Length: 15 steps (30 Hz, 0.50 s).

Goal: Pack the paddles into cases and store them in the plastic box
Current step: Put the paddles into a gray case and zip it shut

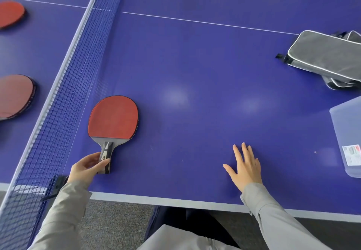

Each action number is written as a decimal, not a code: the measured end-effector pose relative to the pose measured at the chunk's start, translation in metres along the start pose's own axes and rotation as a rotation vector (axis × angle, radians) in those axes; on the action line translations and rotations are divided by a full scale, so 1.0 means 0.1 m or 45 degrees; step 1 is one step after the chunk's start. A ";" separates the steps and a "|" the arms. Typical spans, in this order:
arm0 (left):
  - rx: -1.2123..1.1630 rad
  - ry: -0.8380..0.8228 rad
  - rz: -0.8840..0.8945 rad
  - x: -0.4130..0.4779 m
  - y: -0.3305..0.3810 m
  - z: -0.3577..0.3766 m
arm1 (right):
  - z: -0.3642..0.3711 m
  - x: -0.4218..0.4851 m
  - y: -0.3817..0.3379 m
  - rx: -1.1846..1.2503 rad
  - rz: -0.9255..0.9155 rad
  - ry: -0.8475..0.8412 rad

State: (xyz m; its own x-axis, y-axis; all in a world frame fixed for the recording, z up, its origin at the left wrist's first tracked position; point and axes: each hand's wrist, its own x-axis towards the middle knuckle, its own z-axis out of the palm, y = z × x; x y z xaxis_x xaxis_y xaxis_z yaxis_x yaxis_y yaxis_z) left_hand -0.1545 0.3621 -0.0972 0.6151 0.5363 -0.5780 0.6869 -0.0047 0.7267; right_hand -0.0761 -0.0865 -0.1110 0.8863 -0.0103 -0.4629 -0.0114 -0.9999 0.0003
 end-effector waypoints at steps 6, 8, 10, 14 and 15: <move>0.492 0.296 0.284 -0.19 0.12 0.09 | -0.01 -0.01 -0.02 -0.019 0.022 -0.027; 0.825 0.381 0.533 -0.28 0.19 0.17 | -0.02 -0.02 -0.04 -0.043 0.034 -0.026; 1.009 0.346 0.719 -0.33 0.30 0.31 | -0.05 -0.02 -0.08 -0.036 0.054 -0.008; 1.275 0.075 0.917 -0.35 0.65 0.76 | -0.23 0.00 -0.18 0.083 0.090 0.070; 1.326 0.009 0.962 -0.33 0.72 0.91 | -0.28 0.00 -0.19 0.110 0.099 0.091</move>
State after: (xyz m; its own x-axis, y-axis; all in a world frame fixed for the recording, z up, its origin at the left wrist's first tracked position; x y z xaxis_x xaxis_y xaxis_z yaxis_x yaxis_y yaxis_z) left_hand -0.0897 0.2678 -0.0594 0.9822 0.1165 -0.1476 0.1497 -0.9595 0.2386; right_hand -0.0629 -0.0674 -0.0863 0.9121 -0.0912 -0.3998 -0.1185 -0.9920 -0.0440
